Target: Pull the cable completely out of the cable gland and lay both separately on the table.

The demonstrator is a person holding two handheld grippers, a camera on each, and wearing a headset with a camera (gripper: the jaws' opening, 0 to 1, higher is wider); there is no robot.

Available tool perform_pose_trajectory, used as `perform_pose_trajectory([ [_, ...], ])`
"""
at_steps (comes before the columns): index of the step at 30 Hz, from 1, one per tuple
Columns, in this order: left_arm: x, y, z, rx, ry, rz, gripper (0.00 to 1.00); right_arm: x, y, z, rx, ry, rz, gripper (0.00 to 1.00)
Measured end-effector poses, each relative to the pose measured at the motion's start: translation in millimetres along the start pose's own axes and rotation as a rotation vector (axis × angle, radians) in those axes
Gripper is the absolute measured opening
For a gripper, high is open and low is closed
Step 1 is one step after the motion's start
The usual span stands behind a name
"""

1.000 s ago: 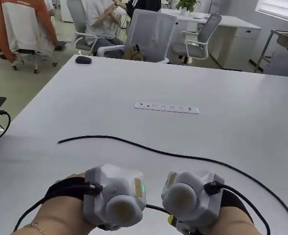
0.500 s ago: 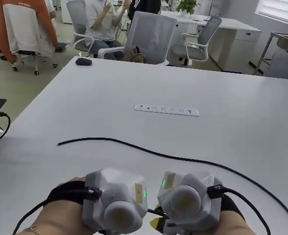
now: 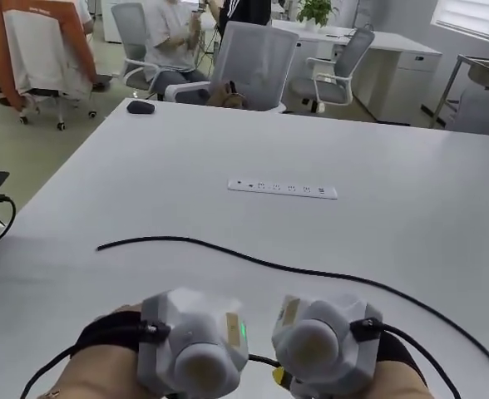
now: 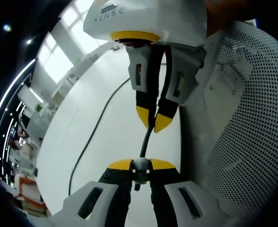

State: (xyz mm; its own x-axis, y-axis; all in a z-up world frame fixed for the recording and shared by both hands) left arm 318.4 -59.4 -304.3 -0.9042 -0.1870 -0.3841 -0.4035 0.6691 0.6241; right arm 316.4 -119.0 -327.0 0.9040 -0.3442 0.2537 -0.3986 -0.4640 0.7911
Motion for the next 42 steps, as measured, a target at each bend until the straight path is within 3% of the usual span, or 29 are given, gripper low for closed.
perform_pose_trajectory([
  [6, 0.4, 0.0, 0.0, -0.003, -0.008, 0.002, 0.15, -2.6, -0.8, 5.9, -0.033, -0.008, -0.014, 0.04],
  [8, -0.2, 0.2, -1.5, 0.005, -0.006, -0.001, 0.15, -4.2, -1.5, 5.1, -0.036, -0.005, -0.016, 0.14],
  [9, -0.5, 0.4, -3.0, 0.011, -0.007, -0.003, 0.15, -3.2, -2.4, -2.8, 0.004, 0.004, -0.006, 0.23],
  [10, 0.4, 0.5, -4.7, 0.017, -0.010, 0.000, 0.15, -3.8, -2.4, -5.0, 0.016, 0.005, -0.009, 0.25],
  [14, 5.4, -1.5, -13.9, 0.059, -0.026, 0.025, 0.15, -9.1, -0.5, -20.5, 0.095, 0.019, -0.038, 0.19],
  [18, 8.7, -1.5, -21.3, 0.095, -0.018, 0.039, 0.15, -11.1, -0.4, -16.0, 0.071, 0.070, -0.042, 0.06],
  [21, 9.1, -1.5, -20.3, 0.090, -0.026, 0.041, 0.15, -9.9, -0.6, -14.5, 0.068, 0.032, -0.040, 0.04],
  [24, 1.5, 0.3, -17.5, 0.082, -0.008, 0.015, 0.15, -3.2, 0.2, -6.1, 0.023, 0.045, -0.010, 0.03],
  [26, 0.2, 0.9, -17.5, 0.091, 0.016, 0.014, 0.15, -2.7, 0.9, -7.2, 0.036, 0.019, -0.011, 0.03],
  [30, 1.7, -0.1, -17.8, 0.086, 0.003, 0.012, 0.15, -2.2, 0.1, -5.6, 0.028, 0.012, -0.005, 0.03],
  [34, -6.3, 2.6, -8.9, 0.052, 0.015, -0.017, 0.14, 4.3, 1.9, 11.6, -0.057, -0.013, 0.021, 0.03],
  [37, -7.6, 4.0, -5.2, 0.044, 0.025, -0.019, 0.14, 8.9, 4.2, 11.7, -0.038, -0.063, 0.031, 0.03],
  [42, -3.1, 2.5, -3.4, 0.028, 0.020, -0.008, 0.14, 3.2, 3.0, 10.3, -0.042, -0.035, 0.014, 0.03],
])
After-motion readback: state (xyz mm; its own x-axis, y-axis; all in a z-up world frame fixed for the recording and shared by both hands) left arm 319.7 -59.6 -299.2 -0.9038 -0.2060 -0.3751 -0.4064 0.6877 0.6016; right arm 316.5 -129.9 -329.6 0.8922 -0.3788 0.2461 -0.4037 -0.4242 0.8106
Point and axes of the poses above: the centre of the closed fingertips' face, and the gripper's own axes: y roughly backward along the fingers, x roughly to its right, z roughly out of its underside, the point moved 2 cm from there along y, roughly backward along the fingers, and after that the axes turned 8 degrees about x, right-handed, at the moved point
